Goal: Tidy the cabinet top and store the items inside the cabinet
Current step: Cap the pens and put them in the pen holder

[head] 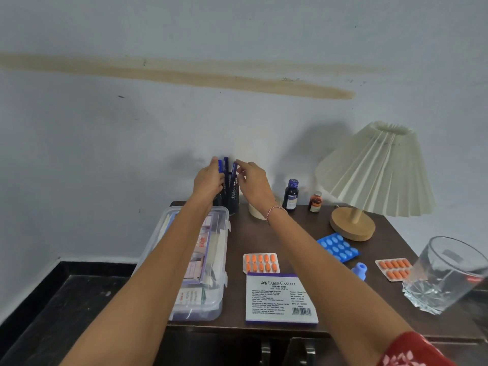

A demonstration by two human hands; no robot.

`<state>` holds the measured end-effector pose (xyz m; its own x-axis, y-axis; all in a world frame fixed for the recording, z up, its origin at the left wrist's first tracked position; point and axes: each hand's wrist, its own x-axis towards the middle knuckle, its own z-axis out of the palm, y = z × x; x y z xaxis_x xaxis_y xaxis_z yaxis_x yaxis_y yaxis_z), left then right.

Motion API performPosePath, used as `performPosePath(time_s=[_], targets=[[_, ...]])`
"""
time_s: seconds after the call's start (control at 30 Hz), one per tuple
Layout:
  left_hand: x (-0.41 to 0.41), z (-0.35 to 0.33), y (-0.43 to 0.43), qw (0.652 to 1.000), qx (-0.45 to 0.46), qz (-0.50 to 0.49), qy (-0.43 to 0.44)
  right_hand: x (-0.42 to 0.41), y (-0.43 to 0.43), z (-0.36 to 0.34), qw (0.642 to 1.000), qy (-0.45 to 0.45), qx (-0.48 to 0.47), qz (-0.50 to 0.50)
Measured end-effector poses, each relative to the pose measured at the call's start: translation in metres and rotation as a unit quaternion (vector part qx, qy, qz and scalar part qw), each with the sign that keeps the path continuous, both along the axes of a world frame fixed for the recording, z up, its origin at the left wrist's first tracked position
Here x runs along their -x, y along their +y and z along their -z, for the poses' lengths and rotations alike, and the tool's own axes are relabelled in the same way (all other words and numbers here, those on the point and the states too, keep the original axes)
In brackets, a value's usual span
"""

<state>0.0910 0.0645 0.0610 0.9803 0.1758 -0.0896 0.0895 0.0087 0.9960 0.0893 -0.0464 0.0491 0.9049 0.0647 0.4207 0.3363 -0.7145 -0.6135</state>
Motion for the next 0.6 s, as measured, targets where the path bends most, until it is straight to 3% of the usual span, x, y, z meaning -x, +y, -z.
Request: performPosePath(time_s=[0.33, 0.6], targets=[[0.06, -0.005, -0.021, 0.999, 0.028, 0.024, 0.007, 0.074, -0.02, -0.01, 0.989, 0.05, -0.139, 0.019], [0.105, -0.015, -0.034, 1.0, 0.017, 0.025, -0.002, 0.129, -0.034, -0.031, 0.988, 0.039, -0.15, 0.012]])
